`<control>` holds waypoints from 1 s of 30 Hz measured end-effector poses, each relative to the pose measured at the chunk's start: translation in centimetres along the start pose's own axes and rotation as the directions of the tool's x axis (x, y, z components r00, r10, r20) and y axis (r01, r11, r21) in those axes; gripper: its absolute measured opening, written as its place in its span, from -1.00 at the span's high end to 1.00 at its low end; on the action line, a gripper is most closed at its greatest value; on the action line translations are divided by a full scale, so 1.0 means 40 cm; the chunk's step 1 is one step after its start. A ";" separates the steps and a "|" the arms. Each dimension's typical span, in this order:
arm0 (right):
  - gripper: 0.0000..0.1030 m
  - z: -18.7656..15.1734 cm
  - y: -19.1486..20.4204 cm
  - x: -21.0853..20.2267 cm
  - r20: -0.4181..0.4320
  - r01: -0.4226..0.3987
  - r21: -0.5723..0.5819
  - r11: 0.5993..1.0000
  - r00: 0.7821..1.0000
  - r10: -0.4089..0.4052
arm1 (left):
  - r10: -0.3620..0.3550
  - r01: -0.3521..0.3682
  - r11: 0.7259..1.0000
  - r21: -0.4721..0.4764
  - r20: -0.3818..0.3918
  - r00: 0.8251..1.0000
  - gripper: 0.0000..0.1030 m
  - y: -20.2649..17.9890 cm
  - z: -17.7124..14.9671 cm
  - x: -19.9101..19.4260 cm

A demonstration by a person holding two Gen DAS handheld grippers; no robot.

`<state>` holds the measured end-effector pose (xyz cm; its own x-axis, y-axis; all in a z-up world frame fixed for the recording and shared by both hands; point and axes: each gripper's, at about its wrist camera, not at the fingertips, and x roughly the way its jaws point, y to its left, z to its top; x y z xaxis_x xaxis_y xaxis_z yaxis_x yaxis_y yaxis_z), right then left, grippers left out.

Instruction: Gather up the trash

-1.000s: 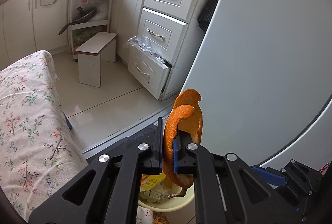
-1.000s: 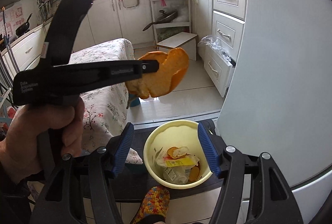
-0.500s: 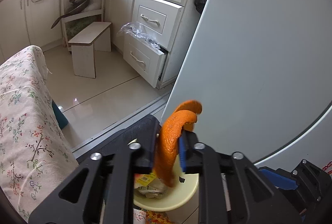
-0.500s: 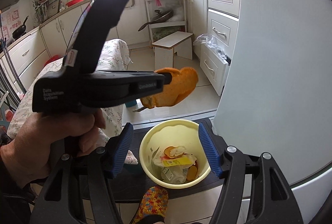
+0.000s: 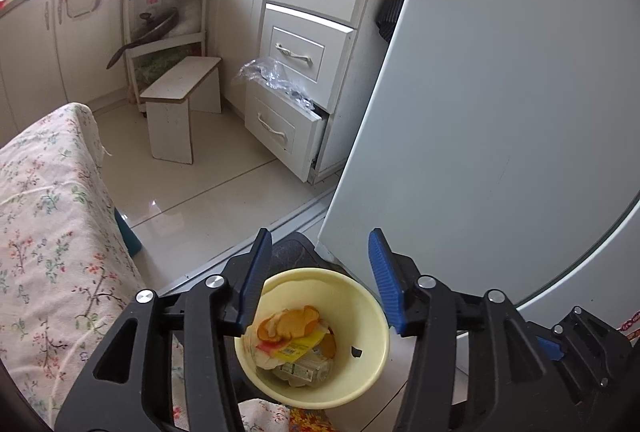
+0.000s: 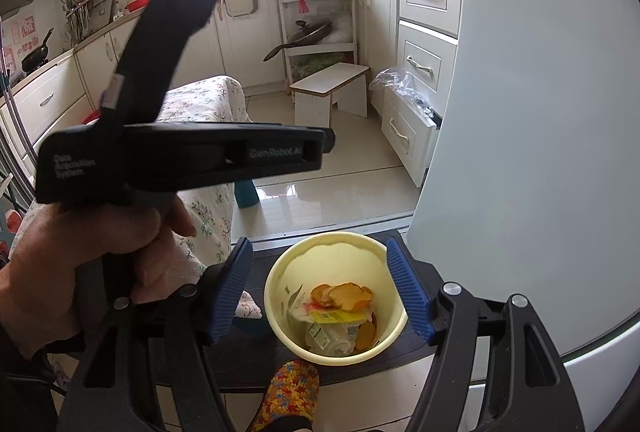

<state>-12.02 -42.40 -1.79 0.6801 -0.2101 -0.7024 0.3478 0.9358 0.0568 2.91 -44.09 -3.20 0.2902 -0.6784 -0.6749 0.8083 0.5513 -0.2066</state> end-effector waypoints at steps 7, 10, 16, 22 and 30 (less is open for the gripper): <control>-0.38 0.007 0.002 -0.016 0.044 0.030 0.000 1.000 0.999 -0.030 | 0.028 -0.028 1.000 -0.004 0.039 0.999 -0.13 0.005 0.007 -0.064; -0.48 0.016 0.001 -0.031 0.088 0.076 0.003 0.997 0.993 -0.076 | 0.042 -0.042 0.999 -0.012 0.059 0.997 -0.22 0.009 0.013 -0.092; -0.59 0.025 -0.001 -0.064 0.160 0.134 0.019 0.991 0.978 -0.135 | 0.068 -0.065 0.997 -0.027 0.097 0.993 -0.37 0.017 0.011 -0.156; -0.76 0.038 0.006 -0.116 0.256 0.178 0.027 0.984 0.950 -0.179 | 0.097 -0.091 0.994 -0.053 0.133 0.986 -0.55 0.030 0.005 -0.234; -0.85 0.048 0.025 -0.224 0.356 0.212 0.049 0.976 0.909 -0.216 | 0.151 -0.139 0.988 -0.068 0.204 0.967 -0.76 0.022 -0.005 -0.366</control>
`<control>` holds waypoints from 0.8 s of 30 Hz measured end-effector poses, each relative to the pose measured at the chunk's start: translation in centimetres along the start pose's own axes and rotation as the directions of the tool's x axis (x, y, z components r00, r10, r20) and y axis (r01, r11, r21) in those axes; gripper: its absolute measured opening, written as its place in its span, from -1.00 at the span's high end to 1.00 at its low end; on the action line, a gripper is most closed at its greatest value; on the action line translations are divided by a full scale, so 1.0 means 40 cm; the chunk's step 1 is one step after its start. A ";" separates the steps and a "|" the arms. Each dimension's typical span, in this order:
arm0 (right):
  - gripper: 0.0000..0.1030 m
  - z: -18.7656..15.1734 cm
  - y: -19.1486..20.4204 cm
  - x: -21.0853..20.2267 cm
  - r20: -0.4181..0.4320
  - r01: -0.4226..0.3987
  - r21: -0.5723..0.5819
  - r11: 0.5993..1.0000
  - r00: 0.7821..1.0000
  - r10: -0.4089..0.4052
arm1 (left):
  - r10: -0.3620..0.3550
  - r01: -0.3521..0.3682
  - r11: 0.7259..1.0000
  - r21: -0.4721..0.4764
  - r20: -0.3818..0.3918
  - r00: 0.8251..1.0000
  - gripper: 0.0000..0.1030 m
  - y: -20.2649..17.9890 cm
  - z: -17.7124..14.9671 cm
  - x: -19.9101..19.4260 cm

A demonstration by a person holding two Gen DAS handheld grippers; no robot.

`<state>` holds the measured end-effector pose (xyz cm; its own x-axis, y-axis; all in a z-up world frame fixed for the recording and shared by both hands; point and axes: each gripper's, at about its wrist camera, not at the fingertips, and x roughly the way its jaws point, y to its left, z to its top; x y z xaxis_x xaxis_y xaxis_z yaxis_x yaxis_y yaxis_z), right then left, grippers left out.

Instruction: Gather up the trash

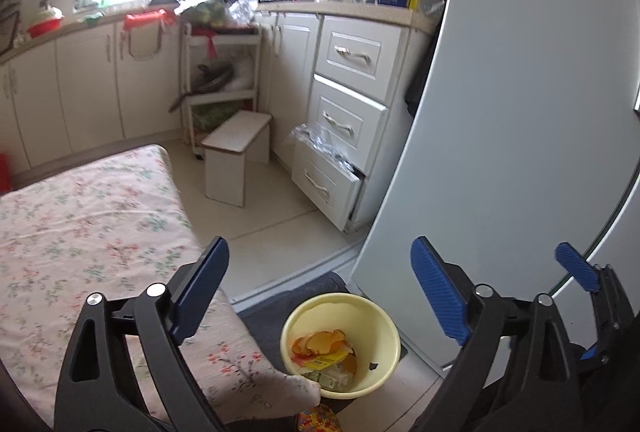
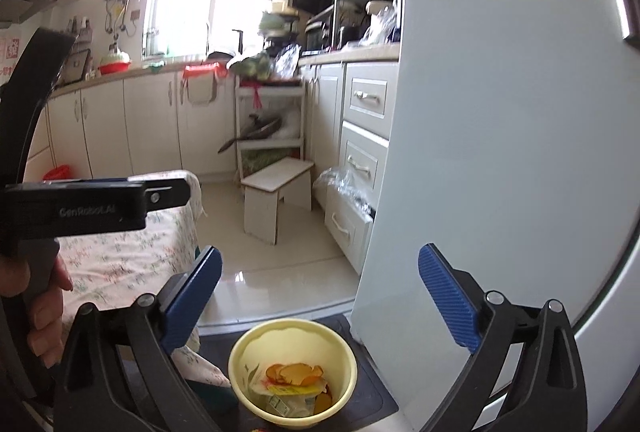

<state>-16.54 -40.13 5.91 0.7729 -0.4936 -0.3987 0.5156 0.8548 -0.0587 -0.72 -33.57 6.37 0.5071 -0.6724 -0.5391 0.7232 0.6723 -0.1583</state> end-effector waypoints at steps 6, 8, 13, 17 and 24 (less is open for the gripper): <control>-0.85 0.031 0.012 -0.098 0.066 0.000 -0.012 1.000 0.998 0.001 | 0.050 -0.050 0.999 -0.007 0.064 0.997 -0.84 -0.004 0.006 -0.122; -0.85 0.040 0.016 -0.126 0.082 -0.003 -0.014 1.000 0.997 0.004 | 0.073 -0.073 0.997 -0.011 0.074 0.995 -0.84 -0.003 0.005 -0.154; -0.85 0.058 0.032 -0.184 0.120 -0.005 -0.024 1.000 0.993 0.008 | 0.110 -0.108 0.994 -0.025 0.100 0.989 -0.85 -0.003 -0.002 -0.240; -0.85 0.068 0.035 -0.223 0.138 -0.005 -0.017 1.000 0.990 0.007 | 0.148 -0.145 0.989 -0.036 0.120 0.982 -0.85 -0.002 -0.008 -0.301; -0.86 0.075 0.042 -0.289 0.148 0.004 -0.003 1.000 0.989 -0.004 | 0.224 -0.223 0.975 -0.022 0.128 0.966 -0.85 -0.027 -0.027 -0.392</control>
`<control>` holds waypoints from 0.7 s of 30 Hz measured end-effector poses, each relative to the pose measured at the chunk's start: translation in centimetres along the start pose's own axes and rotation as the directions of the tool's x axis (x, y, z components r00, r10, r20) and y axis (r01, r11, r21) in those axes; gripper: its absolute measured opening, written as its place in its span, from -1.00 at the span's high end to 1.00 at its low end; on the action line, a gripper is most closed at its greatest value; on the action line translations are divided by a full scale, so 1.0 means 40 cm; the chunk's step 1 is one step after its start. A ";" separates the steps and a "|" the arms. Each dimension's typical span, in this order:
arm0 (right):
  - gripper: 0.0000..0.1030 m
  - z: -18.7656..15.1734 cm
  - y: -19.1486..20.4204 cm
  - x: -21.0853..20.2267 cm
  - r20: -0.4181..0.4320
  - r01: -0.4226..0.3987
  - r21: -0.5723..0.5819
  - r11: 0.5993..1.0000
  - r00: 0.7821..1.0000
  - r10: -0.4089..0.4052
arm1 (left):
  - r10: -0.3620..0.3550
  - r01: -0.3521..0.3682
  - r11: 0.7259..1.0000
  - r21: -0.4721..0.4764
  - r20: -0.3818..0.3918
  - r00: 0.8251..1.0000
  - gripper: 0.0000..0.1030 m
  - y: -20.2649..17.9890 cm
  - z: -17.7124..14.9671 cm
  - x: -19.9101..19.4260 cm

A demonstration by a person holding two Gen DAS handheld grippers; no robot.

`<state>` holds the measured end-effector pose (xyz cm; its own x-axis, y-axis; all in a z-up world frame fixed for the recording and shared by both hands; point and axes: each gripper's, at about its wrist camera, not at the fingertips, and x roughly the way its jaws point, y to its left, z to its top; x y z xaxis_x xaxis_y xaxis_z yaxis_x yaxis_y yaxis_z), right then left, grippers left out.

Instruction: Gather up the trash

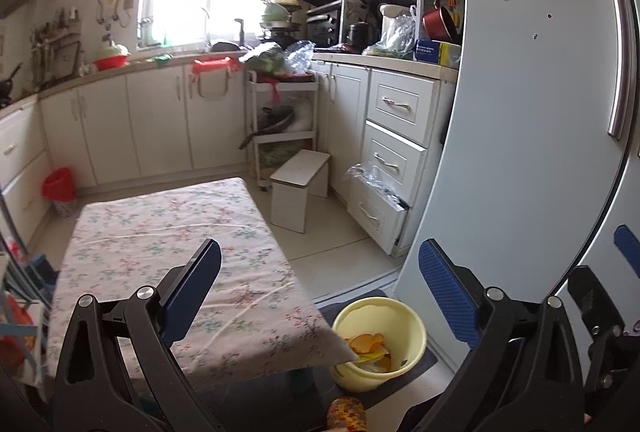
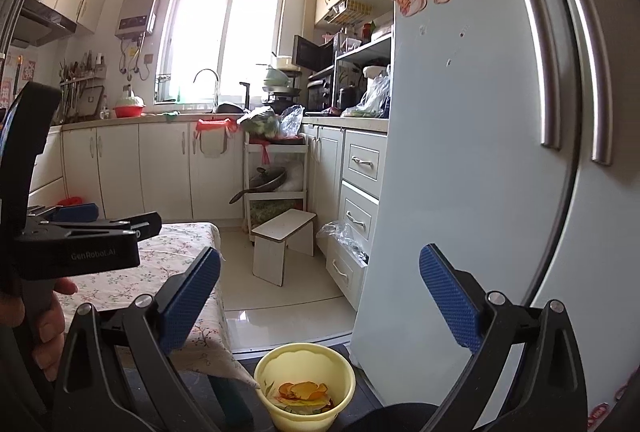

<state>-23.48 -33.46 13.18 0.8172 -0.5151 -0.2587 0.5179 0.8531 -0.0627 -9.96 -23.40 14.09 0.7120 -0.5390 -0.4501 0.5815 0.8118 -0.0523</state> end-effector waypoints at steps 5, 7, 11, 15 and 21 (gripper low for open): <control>-0.86 -0.002 0.007 -0.039 0.002 -0.011 0.016 1.000 1.000 0.011 | 0.017 -0.017 1.000 0.020 0.017 1.000 -0.85 -0.011 0.006 -0.059; -0.86 -0.003 0.015 -0.058 0.015 -0.017 0.015 1.000 1.000 0.016 | 0.022 -0.023 1.000 0.017 0.030 0.999 -0.85 -0.008 0.009 -0.086; -0.86 -0.006 0.026 -0.084 0.038 -0.014 0.009 1.000 0.999 0.014 | 0.035 -0.035 0.999 0.009 0.022 0.999 -0.85 0.000 0.009 -0.115; -0.86 -0.005 0.035 -0.112 0.076 -0.010 0.005 1.000 0.997 0.009 | 0.013 -0.014 1.000 0.020 0.043 0.999 -0.85 0.001 0.002 -0.147; -0.86 0.001 0.047 -0.152 0.120 -0.015 0.008 1.000 0.993 0.014 | 0.010 -0.012 0.999 0.052 0.047 0.999 -0.85 -0.018 -0.003 -0.166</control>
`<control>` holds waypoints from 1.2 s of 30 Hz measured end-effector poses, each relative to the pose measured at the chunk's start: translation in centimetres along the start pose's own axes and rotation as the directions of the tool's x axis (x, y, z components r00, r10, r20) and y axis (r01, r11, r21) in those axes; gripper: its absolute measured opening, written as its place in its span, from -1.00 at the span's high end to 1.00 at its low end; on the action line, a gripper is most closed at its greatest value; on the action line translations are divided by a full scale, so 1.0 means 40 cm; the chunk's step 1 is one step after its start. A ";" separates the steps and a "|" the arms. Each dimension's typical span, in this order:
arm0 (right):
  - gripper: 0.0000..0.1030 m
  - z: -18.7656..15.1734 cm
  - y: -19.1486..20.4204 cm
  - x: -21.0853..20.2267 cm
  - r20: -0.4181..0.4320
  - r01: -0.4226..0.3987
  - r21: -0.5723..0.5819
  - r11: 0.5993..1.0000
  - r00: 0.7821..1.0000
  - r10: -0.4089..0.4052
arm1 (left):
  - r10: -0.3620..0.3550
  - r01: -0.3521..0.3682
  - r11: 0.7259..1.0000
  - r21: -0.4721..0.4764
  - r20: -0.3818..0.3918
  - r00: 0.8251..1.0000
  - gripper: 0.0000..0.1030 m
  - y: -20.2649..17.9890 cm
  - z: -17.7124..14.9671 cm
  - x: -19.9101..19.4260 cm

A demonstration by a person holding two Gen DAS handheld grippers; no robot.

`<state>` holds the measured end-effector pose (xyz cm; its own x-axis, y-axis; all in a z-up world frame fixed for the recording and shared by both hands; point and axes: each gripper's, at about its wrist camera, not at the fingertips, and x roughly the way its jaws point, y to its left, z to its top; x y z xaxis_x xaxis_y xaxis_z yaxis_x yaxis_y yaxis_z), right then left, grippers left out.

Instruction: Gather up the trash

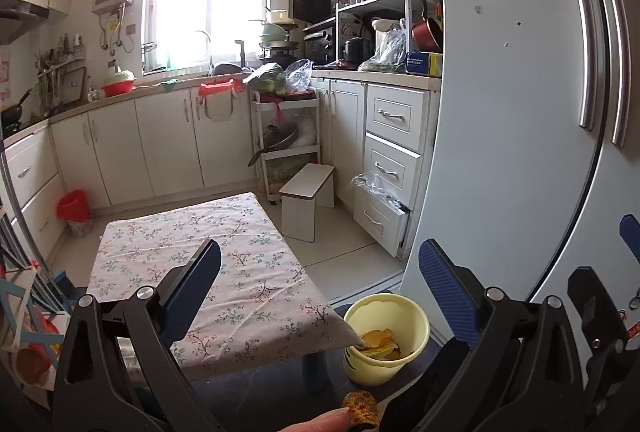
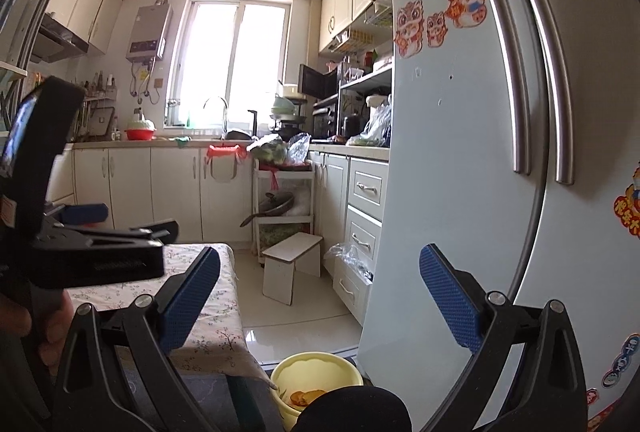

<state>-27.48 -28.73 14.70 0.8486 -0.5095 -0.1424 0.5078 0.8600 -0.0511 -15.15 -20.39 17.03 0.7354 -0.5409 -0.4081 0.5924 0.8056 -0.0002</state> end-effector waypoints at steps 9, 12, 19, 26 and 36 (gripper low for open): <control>-0.86 0.006 0.013 -0.034 0.029 0.002 -0.005 1.000 1.000 -0.002 | -0.025 0.026 1.000 -0.014 0.035 0.999 -0.85 0.008 -0.004 -0.040; -0.86 0.010 0.019 -0.041 0.035 -0.004 -0.003 1.000 0.999 0.004 | -0.033 0.034 0.999 -0.017 0.040 0.999 -0.85 0.025 -0.010 -0.056; -0.86 0.010 0.028 -0.045 0.039 -0.011 -0.006 1.000 0.999 0.011 | -0.036 0.038 0.999 -0.029 0.048 0.998 -0.85 0.044 -0.017 -0.069; -0.86 0.009 0.032 -0.050 0.048 -0.019 -0.009 1.000 0.999 0.019 | -0.023 0.025 0.999 -0.034 0.056 0.998 -0.85 0.052 -0.018 -0.078; -0.86 0.014 0.038 -0.059 0.057 -0.026 -0.014 1.000 0.998 0.027 | -0.013 0.017 0.998 -0.055 0.075 0.997 -0.85 0.066 -0.020 -0.092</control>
<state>-28.61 -26.24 15.50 0.8690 -0.4871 -0.0871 0.4833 0.8733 -0.0615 -16.57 -16.07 17.81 0.7504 -0.5675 -0.3389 0.5856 0.8086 -0.0576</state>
